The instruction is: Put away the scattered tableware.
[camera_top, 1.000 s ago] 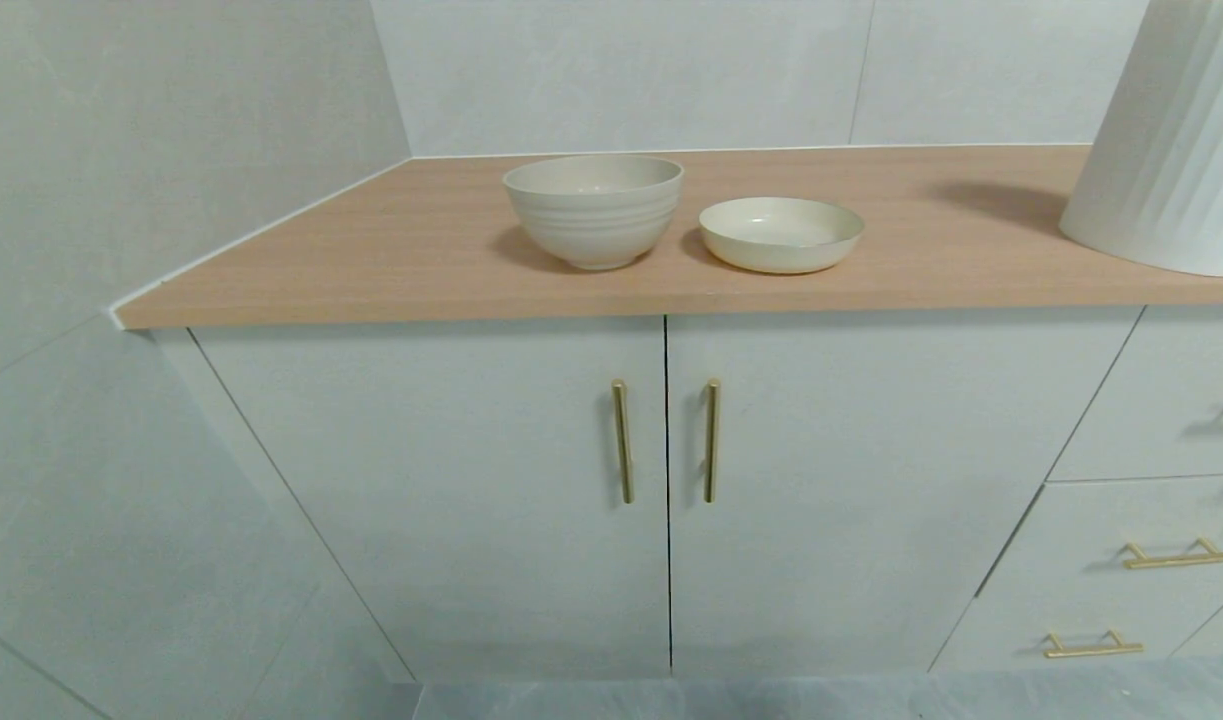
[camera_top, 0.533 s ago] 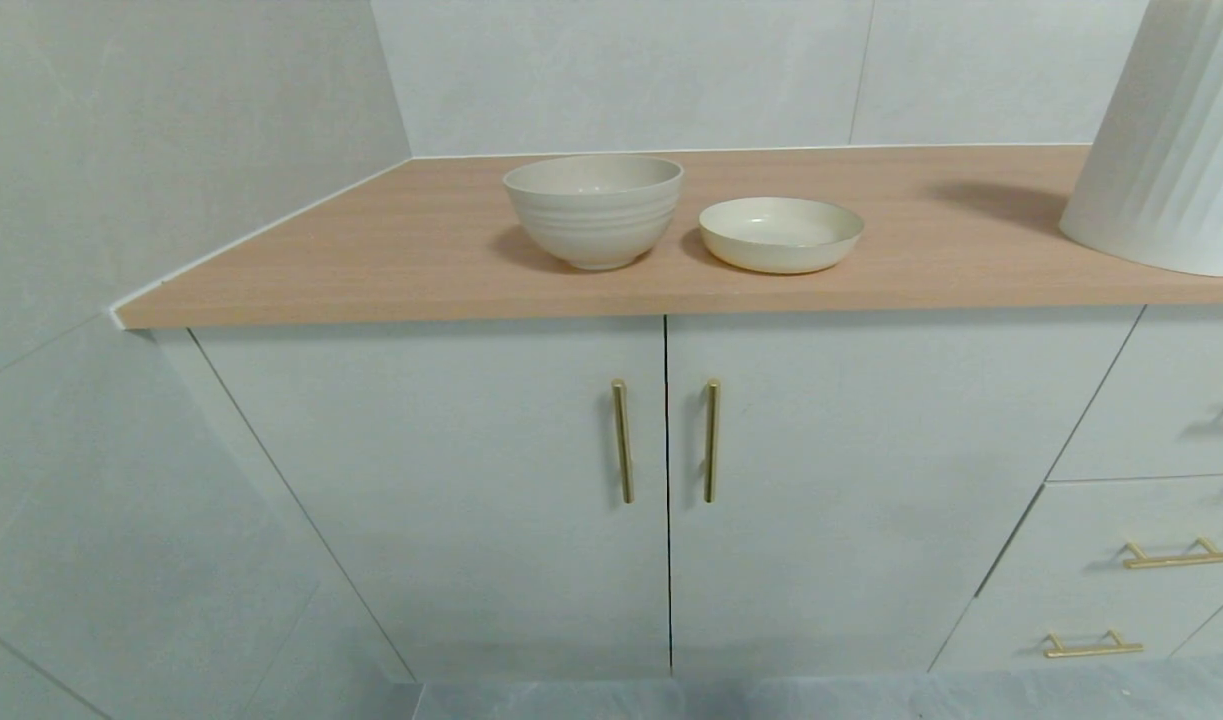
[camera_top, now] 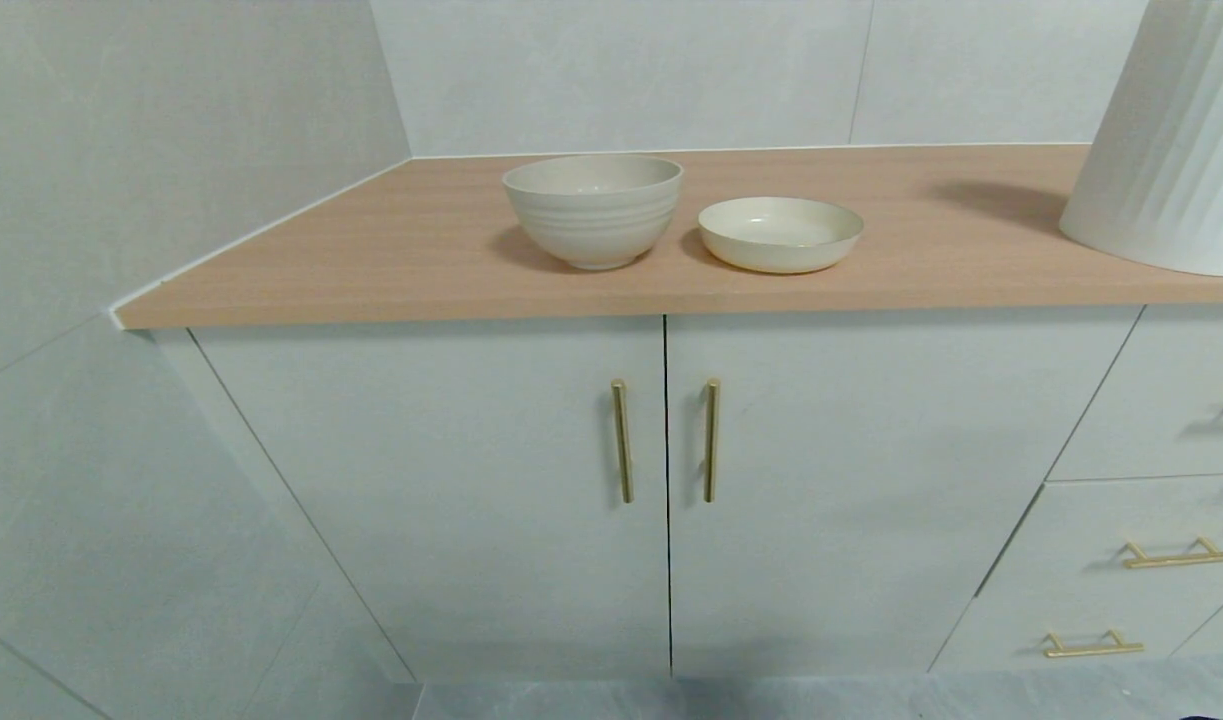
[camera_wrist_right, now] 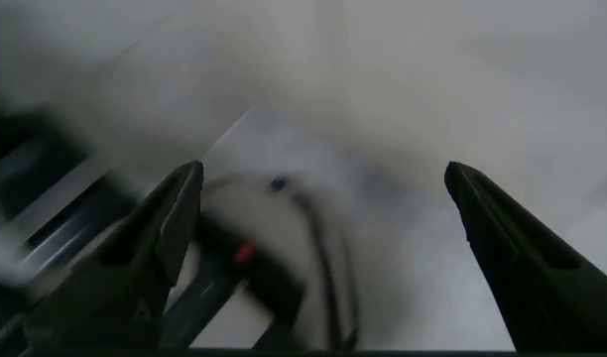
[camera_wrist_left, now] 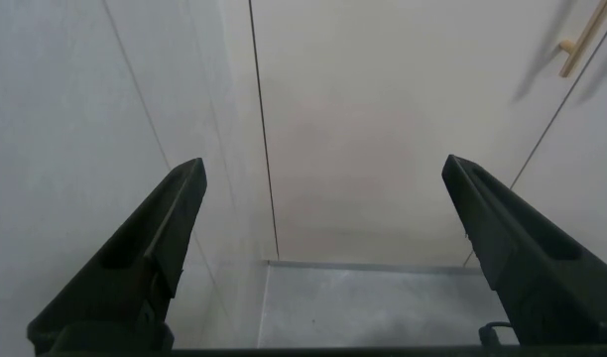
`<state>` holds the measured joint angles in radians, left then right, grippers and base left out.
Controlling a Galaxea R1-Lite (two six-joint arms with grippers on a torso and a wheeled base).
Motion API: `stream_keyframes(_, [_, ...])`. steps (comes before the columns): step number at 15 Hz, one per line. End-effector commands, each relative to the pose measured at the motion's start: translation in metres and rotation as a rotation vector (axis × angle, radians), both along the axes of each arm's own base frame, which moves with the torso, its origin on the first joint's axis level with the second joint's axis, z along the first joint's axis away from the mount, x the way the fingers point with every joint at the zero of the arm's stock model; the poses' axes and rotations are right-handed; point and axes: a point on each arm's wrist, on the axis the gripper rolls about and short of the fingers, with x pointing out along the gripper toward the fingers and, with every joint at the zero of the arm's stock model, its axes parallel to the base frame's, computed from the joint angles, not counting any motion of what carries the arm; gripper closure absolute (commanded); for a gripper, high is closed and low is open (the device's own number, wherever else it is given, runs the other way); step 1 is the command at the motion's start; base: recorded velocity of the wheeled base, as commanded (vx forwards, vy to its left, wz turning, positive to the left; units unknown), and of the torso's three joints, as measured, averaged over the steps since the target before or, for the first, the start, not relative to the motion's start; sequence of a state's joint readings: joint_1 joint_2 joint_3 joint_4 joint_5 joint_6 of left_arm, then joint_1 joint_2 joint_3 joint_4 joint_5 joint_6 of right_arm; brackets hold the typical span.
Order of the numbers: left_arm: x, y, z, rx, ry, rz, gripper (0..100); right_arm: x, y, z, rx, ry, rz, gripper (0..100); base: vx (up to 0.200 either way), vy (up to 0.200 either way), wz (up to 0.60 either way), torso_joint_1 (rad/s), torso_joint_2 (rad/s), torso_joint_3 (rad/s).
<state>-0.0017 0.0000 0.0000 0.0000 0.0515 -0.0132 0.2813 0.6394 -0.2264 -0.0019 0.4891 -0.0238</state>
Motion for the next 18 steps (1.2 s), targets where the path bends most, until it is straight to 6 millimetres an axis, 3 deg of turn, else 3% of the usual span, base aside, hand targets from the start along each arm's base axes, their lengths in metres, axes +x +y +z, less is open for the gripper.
stream_keyframes(1, [0.0,0.0,0.0,-0.001,0.0,0.001,0,0.049,0.027,0.006,-0.048,0.145,0.129,0,0.0,0.0,0.0,0.0,0.0,0.0])
stream_keyframes(4, [0.0,0.0,0.0,-0.001,0.0,0.001,0,0.097,0.058,0.004,-0.028,0.084,0.183,0,0.0,0.0,0.0,0.0,0.0,0.0])
stream_keyframes(9, [0.0,0.0,0.0,-0.001,0.003,0.001,0,0.15,0.113,-0.001,-0.001,0.018,0.291,0,0.0,0.0,0.0,0.0,0.0,0.0])
stream_keyframes(14, [0.0,0.0,0.0,-0.001,0.0,0.001,0,0.185,0.144,-0.003,0.08,0.115,0.265,0,0.0,0.0,0.0,0.0,0.0,0.0])
stream_keyframes(18, [0.0,0.0,0.0,-0.001,0.002,0.001,0,0.198,0.153,0.013,0.157,0.097,0.247,0,0.0,0.0,0.0,0.0,0.0,0.0])
